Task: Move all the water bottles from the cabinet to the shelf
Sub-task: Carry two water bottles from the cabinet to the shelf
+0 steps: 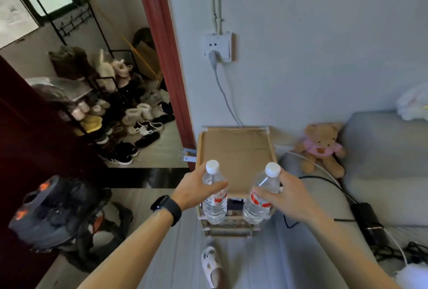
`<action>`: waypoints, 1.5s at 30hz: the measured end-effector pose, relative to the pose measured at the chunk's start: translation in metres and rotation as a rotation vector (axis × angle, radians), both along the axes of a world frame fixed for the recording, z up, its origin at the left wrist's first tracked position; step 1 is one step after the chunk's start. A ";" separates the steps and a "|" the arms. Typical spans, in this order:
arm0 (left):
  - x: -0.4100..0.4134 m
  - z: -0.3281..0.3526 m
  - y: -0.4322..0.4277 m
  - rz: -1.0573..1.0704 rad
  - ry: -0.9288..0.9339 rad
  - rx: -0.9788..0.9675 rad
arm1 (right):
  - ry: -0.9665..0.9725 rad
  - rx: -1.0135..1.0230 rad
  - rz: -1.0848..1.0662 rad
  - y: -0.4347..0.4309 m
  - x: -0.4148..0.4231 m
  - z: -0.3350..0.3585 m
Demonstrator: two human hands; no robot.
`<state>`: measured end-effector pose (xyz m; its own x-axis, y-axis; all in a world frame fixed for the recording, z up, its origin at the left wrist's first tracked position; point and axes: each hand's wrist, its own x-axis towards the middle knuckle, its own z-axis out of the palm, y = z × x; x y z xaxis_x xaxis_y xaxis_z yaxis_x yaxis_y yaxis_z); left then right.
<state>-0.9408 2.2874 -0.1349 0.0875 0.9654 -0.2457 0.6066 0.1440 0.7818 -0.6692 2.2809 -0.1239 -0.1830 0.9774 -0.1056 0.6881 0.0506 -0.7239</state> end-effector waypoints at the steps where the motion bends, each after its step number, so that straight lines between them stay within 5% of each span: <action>1: -0.003 -0.001 0.018 0.012 -0.004 0.003 | 0.002 -0.016 -0.007 0.016 -0.004 -0.001; 11: -0.013 -0.038 0.158 0.261 0.023 -0.045 | -0.005 0.012 -0.230 0.154 -0.051 -0.026; 26: 0.004 -0.044 0.296 0.405 0.034 -0.059 | -0.048 -0.021 -0.136 0.317 -0.084 -0.064; 38: -0.022 -0.061 0.294 0.230 -0.111 -0.101 | -0.047 -0.026 -0.158 0.314 -0.102 -0.083; 45: -0.007 -0.071 0.272 0.355 -0.048 -0.027 | -0.049 -0.040 -0.203 0.298 -0.093 -0.086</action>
<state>-0.9479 2.5590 -0.2060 -0.2397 0.9311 -0.2748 0.4780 0.3596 0.8014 -0.7619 2.5785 -0.2095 0.0235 0.9885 -0.1492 0.7158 -0.1208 -0.6877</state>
